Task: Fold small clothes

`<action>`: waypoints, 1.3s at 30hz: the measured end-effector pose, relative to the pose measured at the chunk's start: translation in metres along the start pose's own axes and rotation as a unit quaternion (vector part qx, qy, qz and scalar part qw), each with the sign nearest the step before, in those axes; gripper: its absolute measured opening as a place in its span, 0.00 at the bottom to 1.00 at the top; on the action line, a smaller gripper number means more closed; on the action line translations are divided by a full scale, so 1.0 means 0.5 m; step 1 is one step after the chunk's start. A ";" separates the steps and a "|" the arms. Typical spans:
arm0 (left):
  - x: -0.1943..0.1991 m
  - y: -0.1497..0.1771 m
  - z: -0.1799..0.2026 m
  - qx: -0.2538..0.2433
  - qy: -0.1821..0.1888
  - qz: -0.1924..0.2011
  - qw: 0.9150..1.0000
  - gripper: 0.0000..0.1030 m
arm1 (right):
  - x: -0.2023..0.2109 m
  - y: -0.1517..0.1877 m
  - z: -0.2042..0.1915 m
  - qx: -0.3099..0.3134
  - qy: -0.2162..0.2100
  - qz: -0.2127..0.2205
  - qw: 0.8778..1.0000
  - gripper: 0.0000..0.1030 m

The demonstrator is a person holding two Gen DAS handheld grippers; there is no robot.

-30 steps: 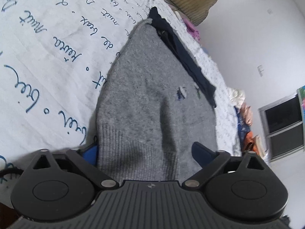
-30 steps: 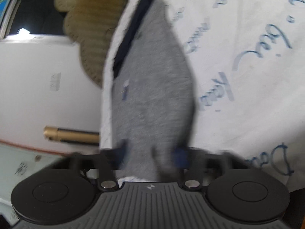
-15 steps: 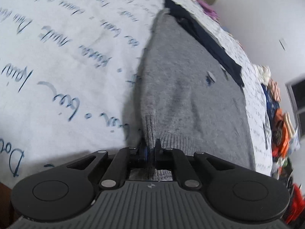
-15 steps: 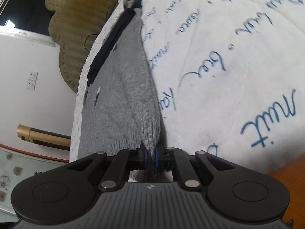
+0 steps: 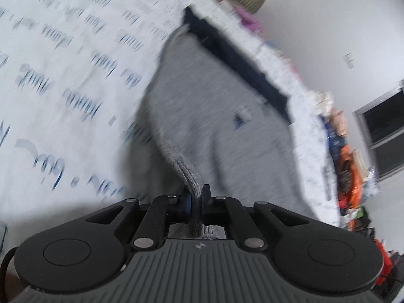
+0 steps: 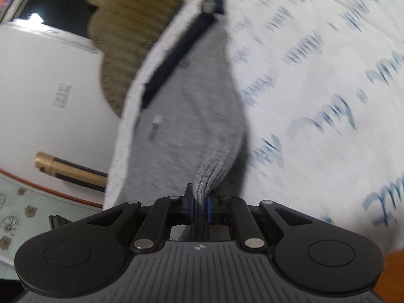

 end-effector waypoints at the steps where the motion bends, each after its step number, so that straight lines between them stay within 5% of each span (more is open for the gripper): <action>1: 0.009 -0.017 0.016 -0.005 0.012 0.011 1.000 0.05 | 0.003 -0.011 -0.014 0.007 -0.008 0.006 1.000 0.09; 7: 0.008 -0.142 0.094 -0.023 0.055 0.054 0.997 0.05 | 0.001 -0.116 -0.095 0.038 -0.054 0.041 0.997 0.09; 16: -0.112 -0.367 0.146 -0.040 0.056 0.103 0.992 0.05 | -0.104 -0.337 -0.144 0.036 -0.086 0.102 0.990 0.09; 28: -0.337 -0.604 0.166 -0.048 0.034 0.116 0.992 0.05 | -0.334 -0.588 -0.119 -0.016 -0.097 0.103 0.990 0.09; 34: -0.472 -0.699 0.082 -0.011 -0.018 0.138 0.990 0.05 | -0.448 -0.687 -0.011 -0.087 -0.045 0.112 0.989 0.09; 37: -0.538 -0.700 0.047 -0.029 -0.055 0.124 0.990 0.15 | -0.497 -0.694 0.048 -0.117 -0.011 0.114 0.987 0.12; 39: -0.560 -0.691 0.034 -0.041 -0.069 0.118 0.990 0.34 | -0.517 -0.687 0.070 -0.130 0.003 0.107 0.986 0.16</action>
Point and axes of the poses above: each gripper's, at about its wrist camera, not at the fingertips, and x roughly against the way its jaws point, z to its right, y to its underside, the point moved 10 cm from there along -x, roughly the way its jaws point, and after that the axes turned 7 degrees about z, right-handed, at the moved point
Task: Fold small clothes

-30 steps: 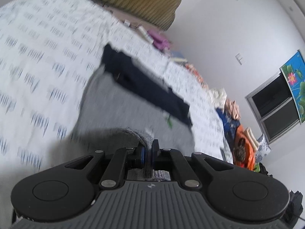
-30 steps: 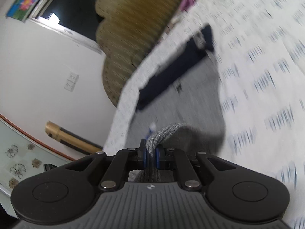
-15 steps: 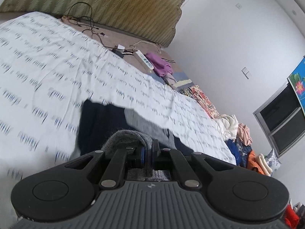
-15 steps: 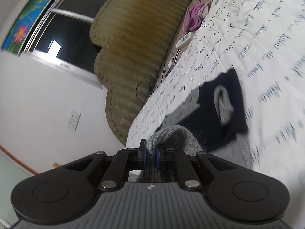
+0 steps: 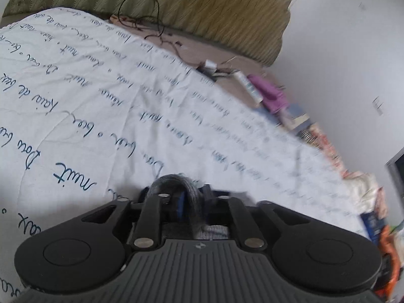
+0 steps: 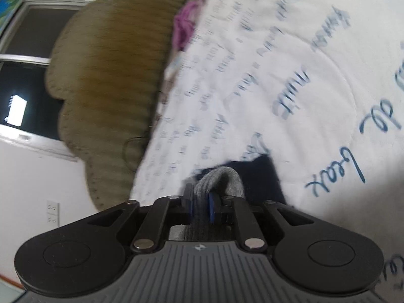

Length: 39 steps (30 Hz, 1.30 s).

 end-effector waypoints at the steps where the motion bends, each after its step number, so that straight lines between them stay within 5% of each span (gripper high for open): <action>1: -0.002 0.004 -0.003 -0.004 0.000 0.002 1.000 0.43 | -0.002 0.002 0.006 -0.007 0.001 0.000 1.000 0.17; 3: 0.021 -0.008 -0.009 -0.007 0.001 0.036 0.999 0.77 | 0.011 -0.002 -0.001 -0.007 -0.010 0.008 1.000 0.26; 5: 0.066 -0.032 -0.012 -0.005 0.008 0.091 0.996 0.86 | 0.043 -0.024 -0.017 0.001 -0.018 0.037 0.999 0.68; 7: 0.105 -0.046 -0.003 -0.016 0.018 0.116 0.993 0.87 | 0.084 -0.048 -0.036 0.025 -0.015 0.080 0.996 0.83; 9: 0.119 -0.038 0.020 -0.074 -0.002 0.123 0.990 0.87 | 0.096 -0.053 -0.061 0.053 -0.027 0.080 0.995 0.83; 13: 0.089 0.049 0.078 -0.238 -0.058 0.089 0.965 0.87 | 0.070 -0.005 -0.101 0.141 0.017 0.035 0.989 0.81; 15: 0.058 0.093 0.086 -0.279 -0.081 0.069 0.954 0.86 | 0.050 0.026 -0.107 0.264 0.120 0.040 0.956 0.82; 18: -0.005 0.129 0.048 -0.267 -0.137 0.017 0.954 0.86 | 0.013 0.067 -0.085 0.385 0.207 0.024 0.899 0.81; 20: -0.029 0.137 0.023 -0.235 -0.144 -0.003 0.961 0.74 | -0.006 0.087 -0.047 0.390 0.225 -0.002 0.893 0.79; 21: -0.027 0.134 0.023 -0.224 -0.135 -0.001 0.965 0.56 | 0.001 0.094 -0.043 0.397 0.215 0.009 0.892 0.70; 22: -0.022 0.127 0.028 -0.216 -0.128 -0.002 0.968 0.38 | 0.005 0.096 -0.045 0.397 0.206 0.007 0.894 0.31; 23: -0.013 0.118 0.032 -0.212 -0.128 0.002 0.969 0.19 | 0.011 0.095 -0.054 0.386 0.190 0.002 0.903 0.15; 25: 0.000 0.109 0.030 -0.202 -0.137 0.011 0.970 0.19 | 0.026 0.074 -0.080 0.377 0.169 0.022 0.910 0.11; 27: -0.011 0.129 0.019 -0.212 -0.150 -0.005 0.966 0.28 | 0.026 0.049 -0.067 0.374 0.193 0.034 0.907 0.10; 28: -0.009 0.134 0.021 -0.229 -0.155 0.009 0.961 0.32 | 0.021 0.046 -0.040 0.352 0.201 0.020 0.914 0.10; 30: 0.008 0.138 0.029 -0.237 -0.155 0.019 0.959 0.64 | 0.032 0.043 -0.027 0.318 0.181 0.029 0.930 0.10; 32: 0.053 0.137 0.028 -0.213 -0.144 0.025 0.966 0.77 | 0.070 0.037 -0.034 0.268 0.155 0.053 0.949 0.19; 33: 0.089 0.138 0.022 -0.194 -0.133 0.040 0.971 0.80 | 0.094 0.037 -0.037 0.242 0.146 0.059 0.958 0.23; 36: 0.202 0.173 -0.023 -0.098 -0.112 0.064 0.987 0.86 | 0.187 0.069 -0.050 0.189 0.090 0.068 0.976 0.65; 39: 0.277 0.245 -0.074 0.024 -0.076 0.045 0.996 0.86 | 0.284 0.137 -0.034 0.175 0.069 0.068 0.980 0.72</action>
Point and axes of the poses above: each gripper's, at about its wrist camera, not at the fingertips, and x roughly against the way its jaws point, z to its right, y to its underside, the point moved 10 cm from there along -x, roughly the way its jaws point, and after that the axes turned 7 degrees about z, right-handed, at the moved point
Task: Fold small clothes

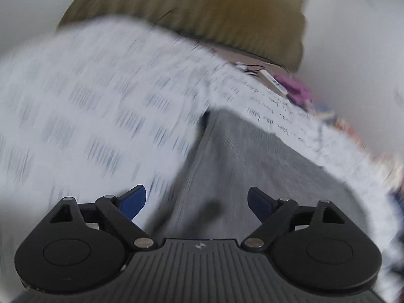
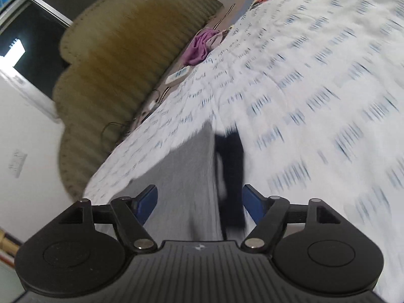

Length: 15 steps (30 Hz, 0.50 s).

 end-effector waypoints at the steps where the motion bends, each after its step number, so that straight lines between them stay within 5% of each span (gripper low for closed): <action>1: 0.015 0.022 -0.018 0.035 0.007 -0.009 0.999 0.86 | 0.029 0.023 0.014 -0.011 0.004 -0.001 1.000 0.72; 5: 0.049 0.057 -0.036 0.136 0.054 -0.003 0.989 0.92 | 0.069 0.099 0.066 -0.105 -0.014 -0.032 0.994 0.72; 10: 0.018 0.065 -0.004 0.230 0.118 -0.021 0.966 0.99 | 0.029 0.129 0.044 -0.141 -0.040 -0.035 0.989 0.72; 15: -0.020 0.059 0.028 0.214 0.072 -0.008 0.974 0.89 | -0.035 0.133 0.019 -0.134 -0.023 -0.028 0.990 0.66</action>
Point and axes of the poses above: each gripper's, at about its wrist camera, not at the fingertips, and x roughly against the way its jaws point, z to its right, y to its underside, the point moved 10 cm from there along -x, roughly the way its jaws point, and after that the axes turned 7 degrees about z, right-handed, at the moved point
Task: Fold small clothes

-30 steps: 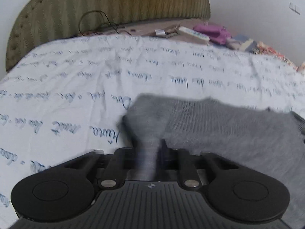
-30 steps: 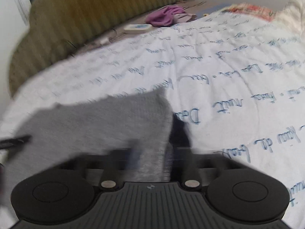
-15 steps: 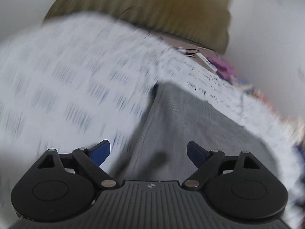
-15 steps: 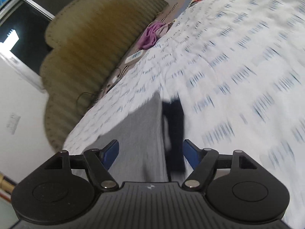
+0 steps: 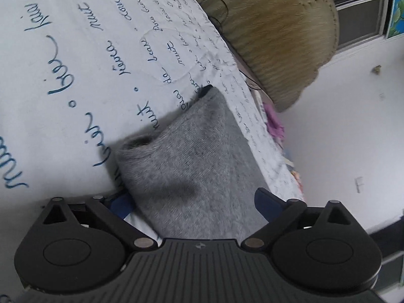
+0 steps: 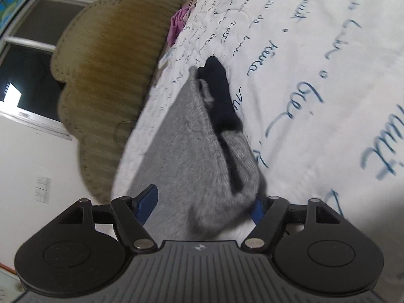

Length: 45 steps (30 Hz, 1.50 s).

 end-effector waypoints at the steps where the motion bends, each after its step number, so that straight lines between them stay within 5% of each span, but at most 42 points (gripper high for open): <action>1: -0.005 0.004 0.002 -0.013 -0.012 -0.002 1.000 0.83 | -0.006 -0.002 -0.001 0.003 0.008 0.006 1.000 0.54; 4: -0.022 0.019 0.006 -0.061 -0.055 -0.022 0.996 0.19 | -0.028 0.002 0.006 0.000 0.021 -0.002 1.000 0.15; 5: -0.028 0.029 -0.006 -0.066 -0.068 -0.044 0.995 0.07 | -0.034 0.005 0.011 -0.002 0.025 -0.003 1.000 0.08; 9: -0.019 0.014 0.009 -0.083 -0.073 -0.039 0.993 0.06 | -0.025 0.005 0.010 -0.003 0.015 0.003 1.000 0.05; 18: 0.098 -0.029 0.088 -0.096 -0.020 -0.019 0.995 0.03 | 0.041 -0.043 -0.076 0.025 -0.033 0.017 0.999 0.05; 25: 0.186 -0.001 0.102 -0.129 0.009 -0.031 0.991 0.03 | 0.123 -0.015 -0.095 0.036 -0.062 0.001 0.997 0.05; 36: 0.307 0.099 -0.047 -0.095 -0.013 -0.076 0.993 0.03 | 0.257 0.083 -0.020 0.015 -0.066 -0.029 0.997 0.05; 45: 0.369 0.113 -0.094 -0.087 -0.024 -0.082 0.993 0.02 | 0.316 0.140 -0.012 0.006 -0.075 -0.041 0.996 0.05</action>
Point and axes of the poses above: each gripper's, at about its wrist camera, not at the fingertips, and x roughly against the way its jaws point, z to its right, y to its underside, the point moved 10 cm from there along -x, roughly the way its jaws point, and after that the axes turned 7 degrees about z, right-handed, at the moved point
